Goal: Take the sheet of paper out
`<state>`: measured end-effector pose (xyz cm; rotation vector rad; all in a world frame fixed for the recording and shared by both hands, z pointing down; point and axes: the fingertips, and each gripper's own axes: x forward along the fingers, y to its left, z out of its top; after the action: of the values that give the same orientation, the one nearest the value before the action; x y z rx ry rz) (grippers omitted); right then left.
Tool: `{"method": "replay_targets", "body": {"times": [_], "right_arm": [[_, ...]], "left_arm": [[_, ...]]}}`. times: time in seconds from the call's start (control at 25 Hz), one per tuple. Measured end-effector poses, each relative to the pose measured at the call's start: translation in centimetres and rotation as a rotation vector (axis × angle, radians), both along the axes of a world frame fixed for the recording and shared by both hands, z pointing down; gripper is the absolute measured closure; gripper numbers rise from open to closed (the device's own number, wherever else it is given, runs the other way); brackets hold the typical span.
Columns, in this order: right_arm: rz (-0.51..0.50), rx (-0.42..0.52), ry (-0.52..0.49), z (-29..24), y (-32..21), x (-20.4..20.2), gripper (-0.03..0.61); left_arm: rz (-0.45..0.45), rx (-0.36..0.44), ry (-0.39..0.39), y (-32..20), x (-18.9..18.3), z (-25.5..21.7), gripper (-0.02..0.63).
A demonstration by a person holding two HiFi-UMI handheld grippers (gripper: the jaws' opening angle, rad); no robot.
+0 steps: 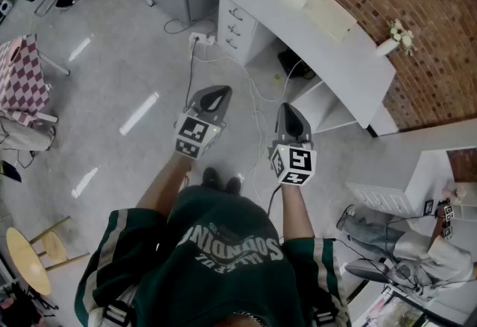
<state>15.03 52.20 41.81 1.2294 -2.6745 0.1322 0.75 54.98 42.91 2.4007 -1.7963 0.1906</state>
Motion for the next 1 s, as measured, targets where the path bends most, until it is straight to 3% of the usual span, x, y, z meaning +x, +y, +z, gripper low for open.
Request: {"method": "replay_targets", "body": {"times": [0.56,1.0], "right_arm": [[0.003,0.01,-0.01,0.0,0.5,4.4,0.577],[-0.053,0.019,-0.013,-0.3,1.0,6.3,0.577]], "left_arm": [[-0.021,0.013,-0.008,0.7,4.3,0.2,0.603],[-0.046,0.0,-0.027,0.9,7.3,-0.2,0.603]]}}
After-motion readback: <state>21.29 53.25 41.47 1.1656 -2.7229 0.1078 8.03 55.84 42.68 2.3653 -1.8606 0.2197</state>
